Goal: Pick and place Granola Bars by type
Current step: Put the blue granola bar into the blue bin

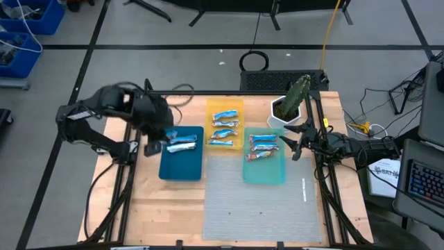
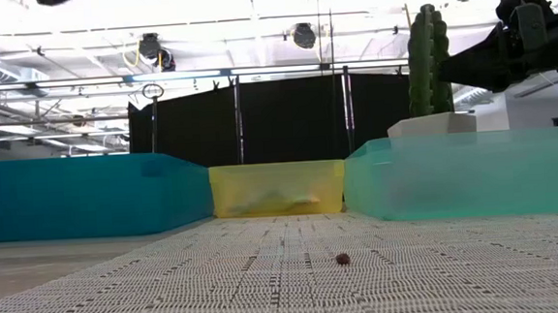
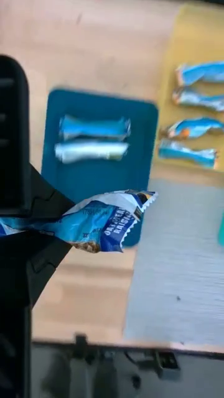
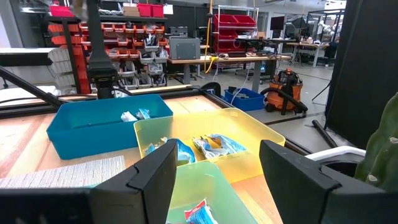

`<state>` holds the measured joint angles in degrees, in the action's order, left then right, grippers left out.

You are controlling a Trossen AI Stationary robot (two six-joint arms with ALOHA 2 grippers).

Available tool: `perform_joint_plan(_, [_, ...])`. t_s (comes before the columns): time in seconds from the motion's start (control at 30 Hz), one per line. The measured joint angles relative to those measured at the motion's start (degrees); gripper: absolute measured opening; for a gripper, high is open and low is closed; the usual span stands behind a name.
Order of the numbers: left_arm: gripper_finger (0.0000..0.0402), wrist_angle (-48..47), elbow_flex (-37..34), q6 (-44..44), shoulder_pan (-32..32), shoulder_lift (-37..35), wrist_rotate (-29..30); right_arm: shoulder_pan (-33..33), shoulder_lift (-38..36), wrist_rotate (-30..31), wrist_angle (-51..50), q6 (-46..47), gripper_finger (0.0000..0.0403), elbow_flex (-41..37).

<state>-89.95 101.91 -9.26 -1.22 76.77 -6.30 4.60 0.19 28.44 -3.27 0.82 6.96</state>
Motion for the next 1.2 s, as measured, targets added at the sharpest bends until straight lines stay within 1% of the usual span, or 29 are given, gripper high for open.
perform_joint_plan(0.17, [0.0018, -0.1, 0.0, 14.6, -7.2, -0.4, -0.1, 0.0, 0.0, 0.0, 0.0, 0.0, 0.0222, 0.0])
perform_joint_plan(0.23, [0.0018, -0.1, 0.0, 19.7, -9.2, 0.3, 0.8, 0.0, 0.0, 0.0, 0.0, 0.0, 0.0222, 0.0])
perform_joint_plan(0.33, [0.0018, 0.0, -1.3, 25.2, -11.5, 1.5, 3.3, 0.0, 0.0, 0.0, 0.0, 0.0, 0.0222, 0.0])
perform_joint_plan(0.4, [0.0018, 0.1, -3.0, 27.2, -12.6, 2.4, 4.0, 0.0, 0.0, 0.0, 0.0, 0.0, 0.0222, 0.0])
perform_joint_plan(0.5, [0.0018, 1.2, -7.0, 28.4, -13.5, 2.5, 4.3, 0.0, 0.0, 0.0, 0.0, 0.0, 0.0222, 0.0])
perform_joint_plan(0.6, [0.0018, 3.4, -12.4, 28.2, -12.8, 2.2, 4.0, 0.0, 0.0, 0.0, 0.0, 0.0, 0.0222, 0.0])
perform_joint_plan(0.77, [0.0018, 9.2, -21.1, 26.0, -9.0, 1.0, 3.8, 0.0, 0.0, 0.0, 0.0, 0.0, 0.0222, 0.0])
perform_joint_plan(0.9, [0.0018, 14.1, -26.3, 24.2, -5.5, 0.4, 3.8, 0.0, 0.0, 0.0, 0.0, 0.0, 0.0222, 0.0])
perform_joint_plan(1.2, [0.0018, 21.5, -34.8, 22.2, -0.6, -1.8, 3.2, 0.0, 0.0, 0.0, 0.0, 0.0, 0.0222, 0.0])
